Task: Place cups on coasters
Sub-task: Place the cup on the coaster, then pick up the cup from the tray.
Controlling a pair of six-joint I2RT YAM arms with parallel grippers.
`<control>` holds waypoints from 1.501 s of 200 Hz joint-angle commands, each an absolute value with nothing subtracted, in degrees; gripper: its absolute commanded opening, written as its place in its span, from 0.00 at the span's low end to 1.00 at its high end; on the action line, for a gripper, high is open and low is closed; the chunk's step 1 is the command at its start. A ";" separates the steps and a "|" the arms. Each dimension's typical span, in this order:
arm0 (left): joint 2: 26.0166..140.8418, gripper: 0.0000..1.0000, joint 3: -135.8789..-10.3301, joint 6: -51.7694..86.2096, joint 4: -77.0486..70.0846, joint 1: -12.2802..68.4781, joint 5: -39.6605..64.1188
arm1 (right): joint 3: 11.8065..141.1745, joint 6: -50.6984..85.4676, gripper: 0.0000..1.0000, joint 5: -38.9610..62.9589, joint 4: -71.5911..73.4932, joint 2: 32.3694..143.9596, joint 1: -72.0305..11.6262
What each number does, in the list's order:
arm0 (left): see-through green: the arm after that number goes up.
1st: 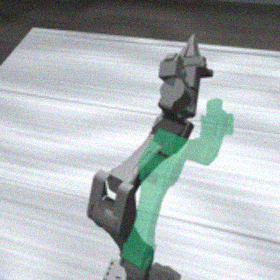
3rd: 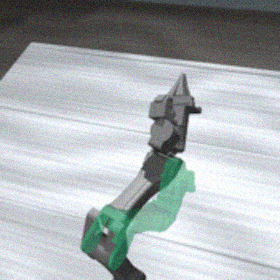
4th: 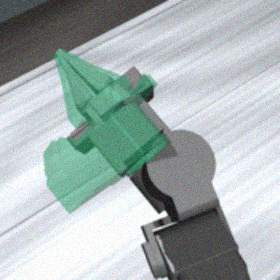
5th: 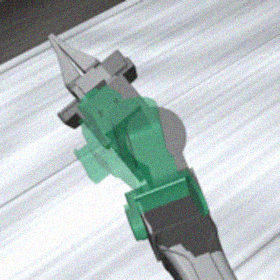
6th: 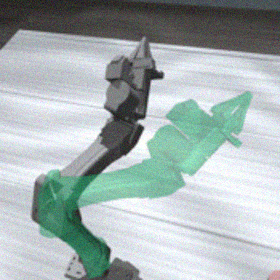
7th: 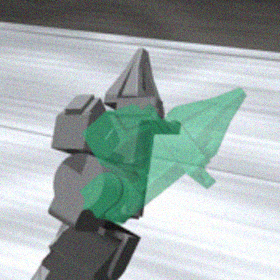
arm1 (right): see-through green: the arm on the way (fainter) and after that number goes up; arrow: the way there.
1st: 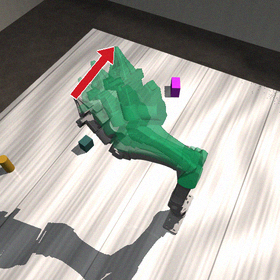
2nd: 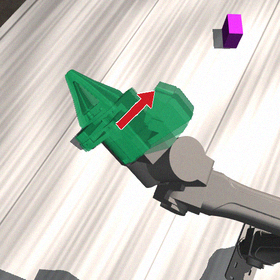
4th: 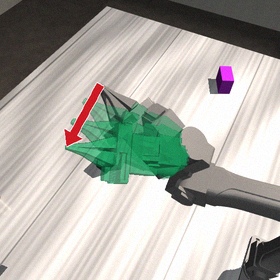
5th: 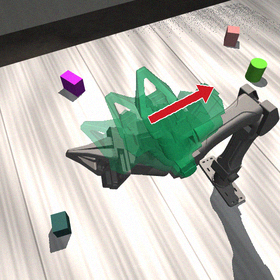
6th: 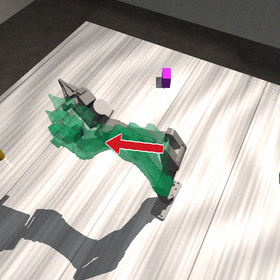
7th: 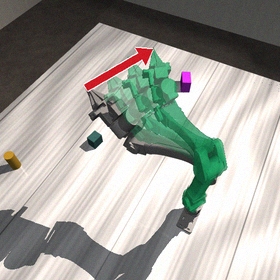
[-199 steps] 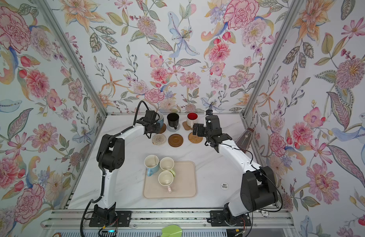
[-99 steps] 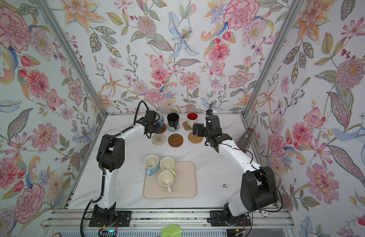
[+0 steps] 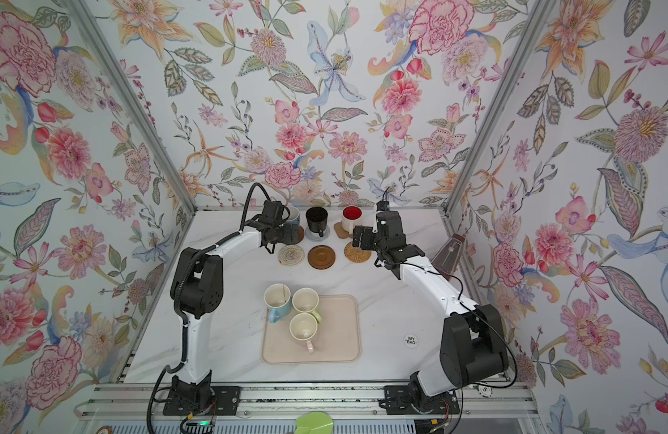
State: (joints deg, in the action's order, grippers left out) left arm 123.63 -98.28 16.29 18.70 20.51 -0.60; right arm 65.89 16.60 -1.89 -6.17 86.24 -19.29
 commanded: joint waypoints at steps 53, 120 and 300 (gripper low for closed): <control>108.39 0.99 -88.16 15.67 13.95 20.77 -1.96 | 65.41 18.27 0.99 -0.78 -6.99 84.46 -18.98; 85.18 0.99 -64.78 17.26 3.32 21.70 -3.61 | 61.30 21.74 0.99 0.57 -14.77 77.11 -24.78; 53.85 0.99 -37.14 19.31 4.43 22.19 -9.50 | 38.67 40.54 0.73 -13.27 -21.80 55.81 -72.12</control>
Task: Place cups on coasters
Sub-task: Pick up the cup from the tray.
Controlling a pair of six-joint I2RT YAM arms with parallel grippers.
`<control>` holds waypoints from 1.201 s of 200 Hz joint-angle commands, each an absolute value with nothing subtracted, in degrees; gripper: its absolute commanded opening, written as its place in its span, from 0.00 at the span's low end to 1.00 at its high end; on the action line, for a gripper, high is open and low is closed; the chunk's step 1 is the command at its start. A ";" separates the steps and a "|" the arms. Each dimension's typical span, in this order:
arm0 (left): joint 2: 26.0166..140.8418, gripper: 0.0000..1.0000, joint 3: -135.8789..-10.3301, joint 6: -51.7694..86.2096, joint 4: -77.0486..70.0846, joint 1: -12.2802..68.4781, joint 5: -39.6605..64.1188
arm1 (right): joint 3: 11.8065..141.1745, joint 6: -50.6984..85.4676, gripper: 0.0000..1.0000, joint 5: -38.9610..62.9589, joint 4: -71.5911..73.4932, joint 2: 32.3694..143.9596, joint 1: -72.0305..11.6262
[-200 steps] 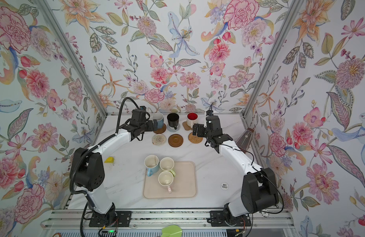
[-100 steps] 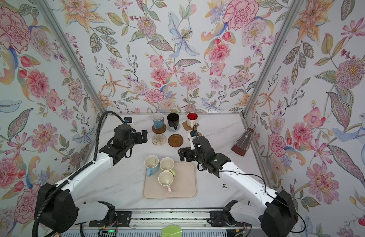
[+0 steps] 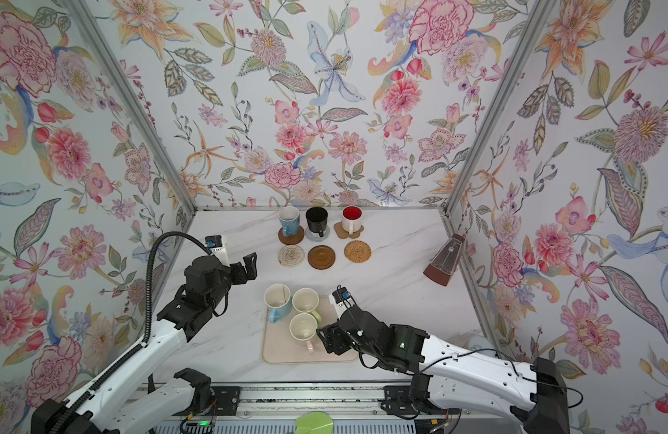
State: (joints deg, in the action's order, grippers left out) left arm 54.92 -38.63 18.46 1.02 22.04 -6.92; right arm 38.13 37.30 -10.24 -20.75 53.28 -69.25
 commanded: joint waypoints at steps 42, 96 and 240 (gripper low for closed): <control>50.95 0.99 -35.07 19.95 4.63 22.23 -11.38 | 43.18 43.12 0.65 -16.72 -24.60 64.23 -76.75; 47.52 0.99 -33.88 19.96 6.15 22.24 -11.34 | 46.34 43.51 0.56 -16.07 -24.96 70.23 -78.48; 44.82 0.99 -32.02 20.05 6.44 22.28 -9.95 | 51.52 42.51 0.33 -13.38 -26.36 81.55 -77.66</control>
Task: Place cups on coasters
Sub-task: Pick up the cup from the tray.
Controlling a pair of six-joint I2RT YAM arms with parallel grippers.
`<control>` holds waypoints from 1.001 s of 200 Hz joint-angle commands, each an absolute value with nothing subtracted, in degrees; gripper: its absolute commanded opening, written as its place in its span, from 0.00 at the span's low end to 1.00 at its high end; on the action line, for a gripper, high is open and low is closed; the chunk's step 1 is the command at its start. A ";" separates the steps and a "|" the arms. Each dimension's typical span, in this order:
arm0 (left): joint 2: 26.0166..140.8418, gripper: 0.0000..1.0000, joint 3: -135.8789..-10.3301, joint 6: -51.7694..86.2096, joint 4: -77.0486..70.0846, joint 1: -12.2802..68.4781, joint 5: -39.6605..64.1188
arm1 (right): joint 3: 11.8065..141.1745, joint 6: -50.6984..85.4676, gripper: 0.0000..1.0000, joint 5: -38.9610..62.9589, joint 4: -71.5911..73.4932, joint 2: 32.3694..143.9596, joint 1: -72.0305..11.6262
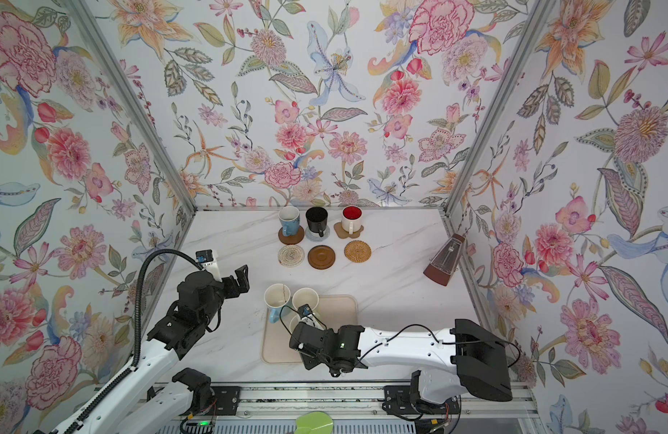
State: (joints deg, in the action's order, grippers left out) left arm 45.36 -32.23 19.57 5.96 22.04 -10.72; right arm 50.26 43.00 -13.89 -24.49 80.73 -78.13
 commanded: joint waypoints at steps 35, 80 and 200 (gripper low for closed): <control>45.51 0.99 -32.15 19.80 6.22 22.14 -9.42 | 51.55 42.42 0.29 -12.48 -26.29 82.50 -76.84; 45.83 0.99 -31.82 19.78 6.06 22.23 -9.15 | 51.55 42.41 0.23 -11.97 -26.36 82.89 -76.40; 45.34 0.99 -31.08 19.88 5.76 22.24 -9.40 | 53.67 39.88 0.01 -11.56 -31.86 80.71 -76.42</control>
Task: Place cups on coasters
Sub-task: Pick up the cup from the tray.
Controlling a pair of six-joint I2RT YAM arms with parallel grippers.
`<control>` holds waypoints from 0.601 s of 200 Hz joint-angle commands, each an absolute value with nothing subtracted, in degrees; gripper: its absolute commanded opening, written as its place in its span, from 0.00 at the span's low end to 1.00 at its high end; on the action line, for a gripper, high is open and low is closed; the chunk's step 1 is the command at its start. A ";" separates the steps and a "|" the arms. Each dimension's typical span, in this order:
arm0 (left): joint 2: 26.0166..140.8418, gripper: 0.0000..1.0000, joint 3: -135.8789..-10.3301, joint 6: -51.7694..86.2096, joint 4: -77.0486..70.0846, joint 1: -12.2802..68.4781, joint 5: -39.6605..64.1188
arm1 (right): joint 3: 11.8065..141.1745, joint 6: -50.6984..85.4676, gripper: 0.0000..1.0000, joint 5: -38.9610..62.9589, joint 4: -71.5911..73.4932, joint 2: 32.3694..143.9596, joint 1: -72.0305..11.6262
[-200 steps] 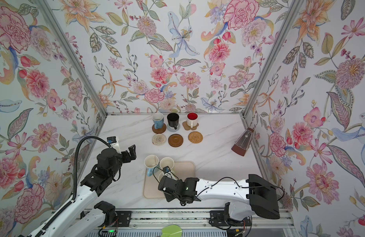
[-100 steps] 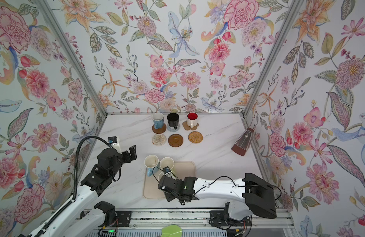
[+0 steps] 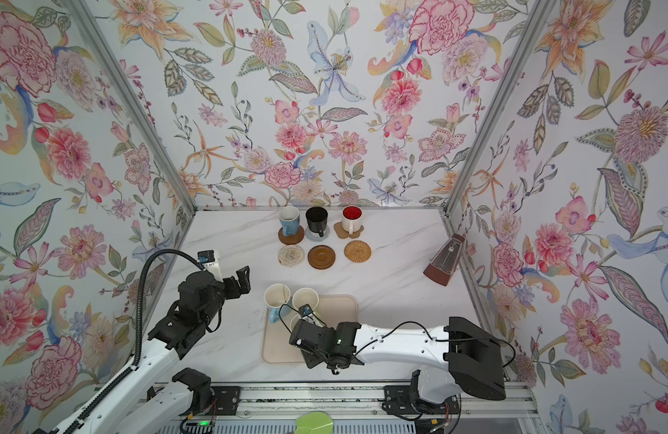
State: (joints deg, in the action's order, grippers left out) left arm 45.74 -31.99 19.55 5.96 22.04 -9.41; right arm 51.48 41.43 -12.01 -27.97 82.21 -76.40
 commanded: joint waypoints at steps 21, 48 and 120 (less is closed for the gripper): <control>45.18 0.99 -30.99 19.99 5.64 22.24 -9.83 | 53.21 39.67 0.00 -11.06 -33.65 77.84 -76.44; 45.09 0.99 -30.92 20.20 5.36 22.24 -10.54 | 52.80 39.89 0.00 -11.90 -35.66 75.12 -76.40; 45.87 0.99 -30.95 21.38 3.08 22.22 -11.43 | 51.74 43.95 0.00 -14.24 -43.90 67.69 -75.37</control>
